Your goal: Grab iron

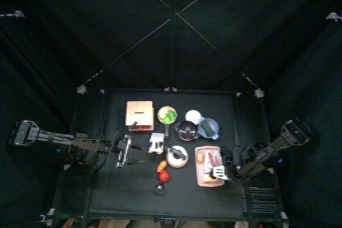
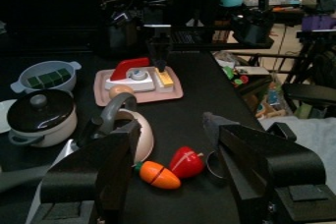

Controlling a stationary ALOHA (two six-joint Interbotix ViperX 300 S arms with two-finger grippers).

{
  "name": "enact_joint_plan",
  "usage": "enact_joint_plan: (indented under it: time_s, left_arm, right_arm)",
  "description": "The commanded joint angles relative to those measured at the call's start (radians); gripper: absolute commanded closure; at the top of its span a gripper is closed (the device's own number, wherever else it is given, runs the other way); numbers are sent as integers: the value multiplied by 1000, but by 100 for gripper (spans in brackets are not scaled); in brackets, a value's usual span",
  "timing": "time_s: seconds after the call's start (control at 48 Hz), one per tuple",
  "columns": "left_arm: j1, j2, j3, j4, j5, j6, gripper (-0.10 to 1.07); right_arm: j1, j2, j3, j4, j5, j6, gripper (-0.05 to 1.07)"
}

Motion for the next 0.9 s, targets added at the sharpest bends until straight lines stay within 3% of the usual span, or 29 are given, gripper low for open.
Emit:
enact_joint_plan:
  time_s: [0.0,0.167,0.479,0.708,0.875]
  left_arm:
    - [3,0,-11,-2,-3,2,8]
    - [5,0,-11,0,-3,2,8]
    - [17,0,-6,-2,-3,2,8]
    - [17,2,-6,-2,-3,2,8]
    - [18,0,-6,-3,-3,2,8]
  right_arm:
    - [6,-11,-21,-2,2,-2,9]
    - [18,-29,-35,-2,54,-3,9]
    - [14,-100,-97,-41,267,-18,9]
    - [-37,-106,-158,-37,390,-166,9]
    - [-107,-97,-199,-18,417,-287,9]
